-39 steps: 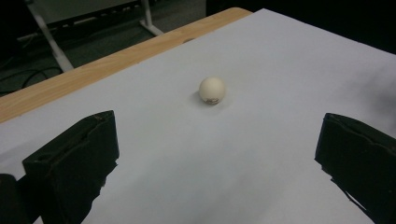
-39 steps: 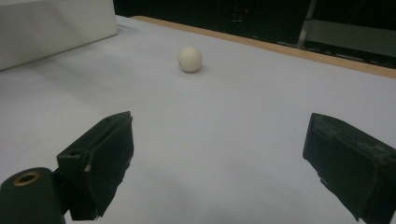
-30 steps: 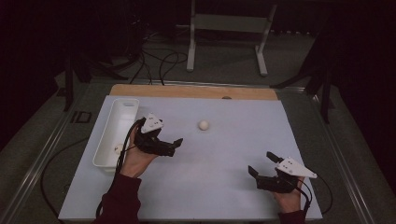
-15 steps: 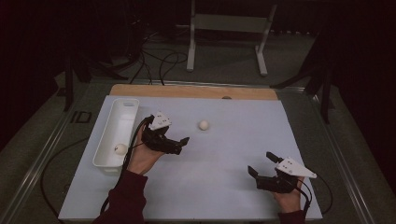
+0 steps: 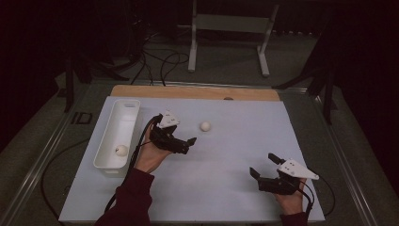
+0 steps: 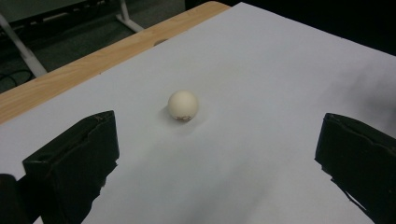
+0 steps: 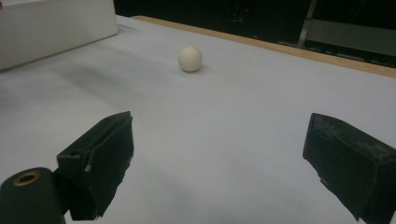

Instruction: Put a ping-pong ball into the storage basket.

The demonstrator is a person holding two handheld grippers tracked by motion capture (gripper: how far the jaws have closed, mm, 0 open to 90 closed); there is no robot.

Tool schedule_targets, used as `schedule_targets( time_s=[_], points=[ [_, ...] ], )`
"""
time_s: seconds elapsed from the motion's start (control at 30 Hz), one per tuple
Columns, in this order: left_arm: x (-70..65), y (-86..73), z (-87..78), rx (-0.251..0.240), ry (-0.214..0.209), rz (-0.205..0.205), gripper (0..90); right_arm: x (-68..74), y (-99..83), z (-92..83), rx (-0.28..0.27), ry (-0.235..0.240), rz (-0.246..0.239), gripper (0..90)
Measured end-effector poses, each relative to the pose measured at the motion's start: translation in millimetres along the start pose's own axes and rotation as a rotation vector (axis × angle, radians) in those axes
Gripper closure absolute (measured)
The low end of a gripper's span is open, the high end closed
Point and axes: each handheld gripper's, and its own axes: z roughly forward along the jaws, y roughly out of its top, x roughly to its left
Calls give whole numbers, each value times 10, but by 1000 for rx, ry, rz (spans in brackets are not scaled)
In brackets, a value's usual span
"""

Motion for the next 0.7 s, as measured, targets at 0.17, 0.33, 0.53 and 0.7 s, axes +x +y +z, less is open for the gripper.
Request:
schedule_targets(
  time_s=[0.17,0.33,0.53,0.7],
  points=[
    [13,18,31,4,-6,-1,0,-1,0,1,-2,1,-1,85],
    [21,38,58,6,-4,4,0,-1,-1,4,-2,2,-2,85],
    [50,42,112,14,-8,-4,1,-1,-1,2,-2,1,-2,85],
    [75,42,158,21,-14,-9,0,-2,-1,0,-2,0,-1,85]
  ],
)
